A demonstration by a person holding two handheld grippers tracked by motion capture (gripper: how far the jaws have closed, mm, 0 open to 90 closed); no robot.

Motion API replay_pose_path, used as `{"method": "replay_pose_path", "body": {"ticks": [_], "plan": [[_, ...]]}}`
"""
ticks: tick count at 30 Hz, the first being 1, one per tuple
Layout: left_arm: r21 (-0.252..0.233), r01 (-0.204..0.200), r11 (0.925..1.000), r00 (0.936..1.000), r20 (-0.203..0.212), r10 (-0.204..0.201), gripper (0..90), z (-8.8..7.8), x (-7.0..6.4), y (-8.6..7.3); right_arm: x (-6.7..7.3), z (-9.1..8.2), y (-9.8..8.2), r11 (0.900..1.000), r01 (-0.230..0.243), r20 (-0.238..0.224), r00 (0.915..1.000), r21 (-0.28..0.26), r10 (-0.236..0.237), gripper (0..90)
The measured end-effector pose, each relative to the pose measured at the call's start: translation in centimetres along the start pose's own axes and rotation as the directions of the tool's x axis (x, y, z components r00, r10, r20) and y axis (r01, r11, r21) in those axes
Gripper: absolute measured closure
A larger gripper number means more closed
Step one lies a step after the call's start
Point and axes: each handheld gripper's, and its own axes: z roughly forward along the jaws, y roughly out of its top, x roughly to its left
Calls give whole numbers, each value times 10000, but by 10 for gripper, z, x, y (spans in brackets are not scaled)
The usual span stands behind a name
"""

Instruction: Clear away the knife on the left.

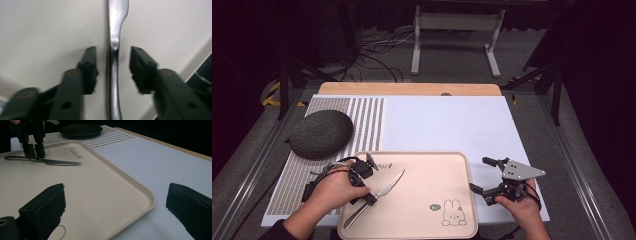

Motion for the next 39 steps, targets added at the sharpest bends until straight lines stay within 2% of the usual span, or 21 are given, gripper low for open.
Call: {"method": "replay_pose_path", "body": {"ticks": [1,2,4,5,8,9,10,11,12,13,16,17,18,19,21,23,25,30,34,38,39], "plan": [[0,0,10000,10000,0,0,454,0,0,0,0,0,0,10000,0,0,10000,0,0,37],[-220,-228,9995,9996,-174,224,454,-2,-1,0,0,0,0,10000,-5,-2,10000,28,5,38],[-634,-648,9959,9974,-371,625,327,-6,-4,-2,0,0,0,10000,2,-2,10000,31,-2,38],[-819,-982,9918,9941,-536,940,274,-8,-6,-2,0,0,0,10000,-1,-6,10000,20,1,37],[-1254,-1680,9778,9851,-579,1618,262,-10,-12,-3,0,0,0,10000,-15,-1,10000,28,15,37],[-1302,-1943,9723,9803,-624,1875,302,-11,-14,-3,0,0,0,10000,-12,-1,10000,33,12,38],[-1625,-2433,9562,9696,-667,2354,391,-13,-16,-3,0,1,0,10000,-3,-14,10000,38,3,39],[-1957,-2610,9453,9653,-534,2554,444,-13,-17,-3,0,1,0,10000,17,-27,10000,53,-17,39],[-1994,-2935,9349,9558,-461,2902,535,-13,-18,-4,1,1,0,10000,32,-32,10000,58,-32,40],[-2076,-3281,9216,9442,-436,3263,666,-13,-19,-3,1,1,0,10000,31,-30,10000,64,-31,39],[-2137,-3800,8999,9243,-505,3783,890,-9,-22,-3,1,0,0,10000,17,-24,10000,41,-17,39],[-2125,-3912,8954,9196,-537,3891,900,-7,-22,-2,1,0,0,10000,17,-27,10000,43,-16,39],[-2036,-3931,8967,9189,-511,3912,900,-4,-23,-2,1,0,0,10000,17,-16,10000,54,-17,39],[-1990,-4016,8939,9151,-490,4002,900,-2,-23,-1,0,1,0,10000,11,-16,10000,61,-11,39],[-1840,-4019,8970,9150,-422,4012,900,3,-23,0,0,1,0,10000,24,-13,10000,76,-24,39],[-1611,-4118,8969,9108,-411,4108,900,7,-22,2,1,1,0,10000,40,-37,10000,66,-40,39],[-1514,-4069,9008,9131,-407,4056,900,11,-21,2,0,1,0,10000,8,-20,10000,67,-8,39],[-1270,-4089,9037,9125,-416,4070,900,14,-19,3,1,1,0,10000,13,-13,10000,82,-13,39],[-1213,-4286,8953,9035,-534,4253,900,16,-18,3,1,1,0,10000,18,-23,10000,87,-18,40],[-1280,-4234,8968,9059,-599,4192,900,16,-16,3,1,1,0,10000,5,-13,10000,70,-5,39],[-1267,-4165,9003,9091,-599,4122,900,15,-15,3,1,1,0,10000,5,-25,10000,60,-4,39]]}}
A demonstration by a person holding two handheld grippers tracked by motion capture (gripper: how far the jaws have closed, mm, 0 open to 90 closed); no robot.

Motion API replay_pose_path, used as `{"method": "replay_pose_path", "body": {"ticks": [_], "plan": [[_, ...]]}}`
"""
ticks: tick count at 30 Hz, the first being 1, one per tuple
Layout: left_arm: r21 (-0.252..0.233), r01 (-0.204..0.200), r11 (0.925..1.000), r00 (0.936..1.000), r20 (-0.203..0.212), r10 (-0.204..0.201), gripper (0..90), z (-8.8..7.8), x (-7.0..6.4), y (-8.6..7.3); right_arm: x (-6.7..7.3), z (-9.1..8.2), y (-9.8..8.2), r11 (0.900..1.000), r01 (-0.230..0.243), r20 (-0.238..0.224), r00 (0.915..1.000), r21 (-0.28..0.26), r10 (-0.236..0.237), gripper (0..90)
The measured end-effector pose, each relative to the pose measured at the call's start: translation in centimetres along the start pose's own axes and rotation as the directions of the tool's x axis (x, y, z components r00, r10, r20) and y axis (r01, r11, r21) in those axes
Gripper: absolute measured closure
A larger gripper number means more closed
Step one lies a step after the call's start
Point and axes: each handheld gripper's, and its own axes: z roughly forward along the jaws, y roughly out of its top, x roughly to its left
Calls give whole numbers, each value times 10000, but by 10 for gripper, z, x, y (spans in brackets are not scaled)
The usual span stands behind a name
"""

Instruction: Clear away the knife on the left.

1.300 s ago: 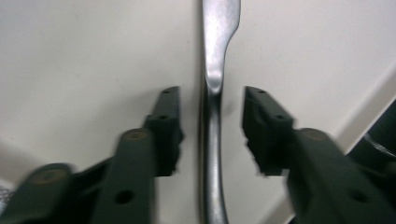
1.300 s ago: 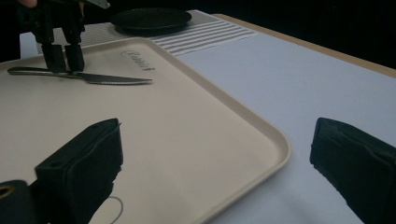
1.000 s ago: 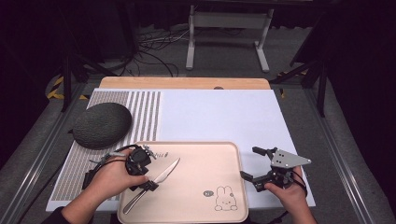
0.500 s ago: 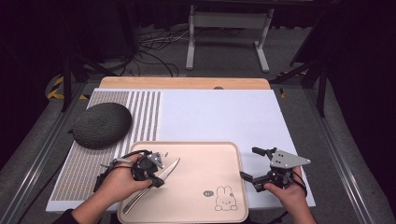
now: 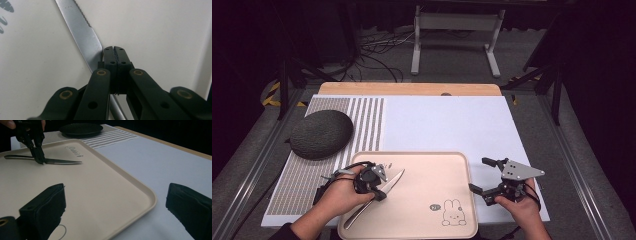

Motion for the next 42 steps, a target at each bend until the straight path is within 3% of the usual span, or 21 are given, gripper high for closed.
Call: {"method": "replay_pose_path", "body": {"ticks": [18,42], "plan": [[-489,762,9959,9969,-153,-771,900,-9,14,-22,1,1,-1,10000,21,-21,10000,90,-21,39],[-835,1654,9827,9857,-187,-1675,900,-19,23,-50,1,4,-1,9996,71,-61,10000,277,-69,38]]}}
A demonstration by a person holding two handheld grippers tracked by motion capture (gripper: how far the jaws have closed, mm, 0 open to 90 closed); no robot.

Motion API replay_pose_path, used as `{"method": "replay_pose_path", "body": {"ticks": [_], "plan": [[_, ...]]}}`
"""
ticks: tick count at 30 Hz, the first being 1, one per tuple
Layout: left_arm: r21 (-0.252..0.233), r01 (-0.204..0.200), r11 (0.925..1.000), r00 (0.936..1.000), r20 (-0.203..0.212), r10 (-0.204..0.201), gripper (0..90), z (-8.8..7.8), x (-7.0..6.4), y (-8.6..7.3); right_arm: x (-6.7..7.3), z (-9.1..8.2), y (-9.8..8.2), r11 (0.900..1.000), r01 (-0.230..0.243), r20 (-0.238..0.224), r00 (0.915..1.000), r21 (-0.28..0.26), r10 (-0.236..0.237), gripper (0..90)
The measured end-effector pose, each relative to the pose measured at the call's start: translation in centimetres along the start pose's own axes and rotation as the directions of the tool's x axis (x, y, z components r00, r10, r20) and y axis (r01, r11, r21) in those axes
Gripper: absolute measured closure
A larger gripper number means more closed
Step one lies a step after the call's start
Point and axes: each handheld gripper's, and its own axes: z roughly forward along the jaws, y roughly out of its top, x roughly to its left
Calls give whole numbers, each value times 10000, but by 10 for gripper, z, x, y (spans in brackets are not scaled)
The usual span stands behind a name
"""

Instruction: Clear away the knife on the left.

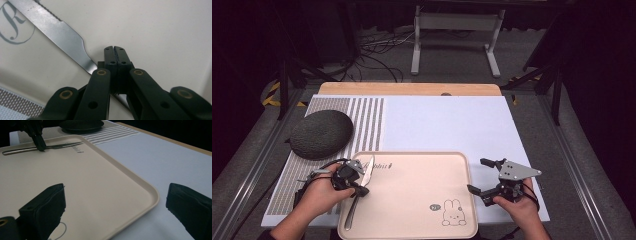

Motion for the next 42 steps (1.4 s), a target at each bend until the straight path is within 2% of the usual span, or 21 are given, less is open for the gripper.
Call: {"method": "replay_pose_path", "body": {"ticks": [9,32,42], "plan": [[-39,94,9999,10000,-11,-94,900,-2,3,-4,0,1,0,10000,16,13,10000,22,-16,38],[-307,742,9968,9970,221,-735,900,-7,7,-19,1,2,0,10000,-15,-45,10000,15,15,39],[-309,870,9957,9959,271,-862,900,-8,8,-23,2,2,1,10000,-35,-50,10000,8,35,39]]}}
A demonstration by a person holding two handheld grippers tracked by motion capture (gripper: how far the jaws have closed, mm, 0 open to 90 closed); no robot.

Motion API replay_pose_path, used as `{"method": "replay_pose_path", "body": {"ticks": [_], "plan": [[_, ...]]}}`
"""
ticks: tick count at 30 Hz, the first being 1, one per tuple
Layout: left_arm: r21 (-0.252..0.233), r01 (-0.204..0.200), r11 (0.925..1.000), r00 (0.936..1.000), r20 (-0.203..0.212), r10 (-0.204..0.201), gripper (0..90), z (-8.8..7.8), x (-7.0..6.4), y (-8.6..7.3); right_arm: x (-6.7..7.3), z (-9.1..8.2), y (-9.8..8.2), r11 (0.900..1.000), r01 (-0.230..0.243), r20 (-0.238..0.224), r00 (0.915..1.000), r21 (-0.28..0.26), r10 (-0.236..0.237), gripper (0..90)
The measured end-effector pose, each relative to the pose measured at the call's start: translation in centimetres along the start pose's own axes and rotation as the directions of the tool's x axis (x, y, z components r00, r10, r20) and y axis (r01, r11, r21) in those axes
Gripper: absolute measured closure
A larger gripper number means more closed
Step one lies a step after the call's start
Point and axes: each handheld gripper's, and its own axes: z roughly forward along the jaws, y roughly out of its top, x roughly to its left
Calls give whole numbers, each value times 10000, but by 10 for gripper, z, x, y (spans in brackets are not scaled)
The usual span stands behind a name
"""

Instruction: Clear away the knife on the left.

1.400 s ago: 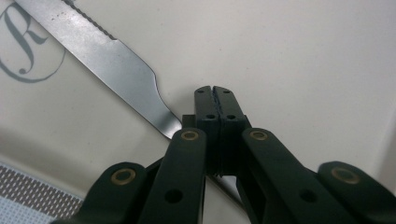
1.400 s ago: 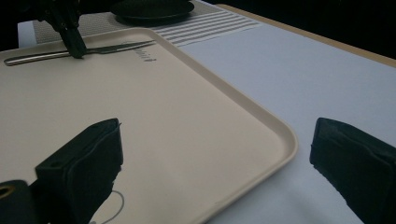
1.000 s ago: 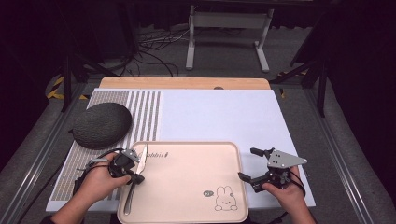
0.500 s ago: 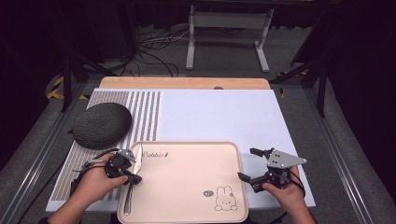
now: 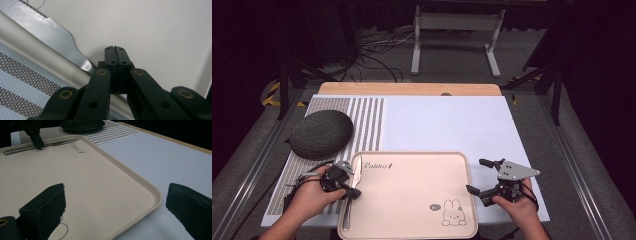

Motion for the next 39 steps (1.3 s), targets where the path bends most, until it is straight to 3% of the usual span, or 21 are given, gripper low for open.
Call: {"method": "replay_pose_path", "body": {"ticks": [8,12,18,23,26,27,29,30,31,34,35,38,39], "plan": [[-26,87,10000,10000,14,-87,896,-1,1,-1,0,0,0,10000,-15,-6,10000,-33,15,39],[-73,-76,9999,10000,-15,76,816,-1,-2,0,0,0,0,10000,24,-6,10000,26,-24,39],[-530,-114,9985,9992,-386,94,510,-2,-6,7,0,0,0,10000,24,25,10000,0,-24,39],[-1231,-506,9911,9944,-979,386,239,-8,-10,10,0,0,0,10000,34,32,10000,12,-34,39],[-1765,-1057,9786,9865,-1425,808,153,-15,-11,10,0,0,0,10000,30,22,10000,0,-30,39],[-2102,-1385,9678,9794,-1740,1024,124,-19,-11,10,0,0,0,10000,35,29,10000,9,-35,39],[-2356,-1464,9608,9785,-1774,1056,101,-23,-12,9,0,0,0,10000,35,18,10000,5,-35,39],[-2356,-1464,9608,9785,-1774,1056,92,-23,-12,9,0,0,0,10000,36,20,10000,5,-36,39],[-2787,-1524,9482,9779,-1817,1037,92,-26,-12,8,0,0,0,10000,36,20,10000,5,-36,39],[-3269,-1864,9265,9719,-1990,1253,77,-34,-13,5,0,0,0,10000,33,22,10000,-1,-33,38],[-3344,-1894,9232,9717,-1990,1272,70,-36,-14,4,-1,0,0,10000,29,38,10000,-13,-29,38],[-3844,-2046,9002,9695,-2064,1322,58,-41,-14,0,0,0,0,10000,30,33,10000,-5,-30,37],[-3956,-2231,8909,9650,-2191,1443,63,-42,-13,-2,0,0,0,10000,36,41,10000,-6,-36,37]]}}
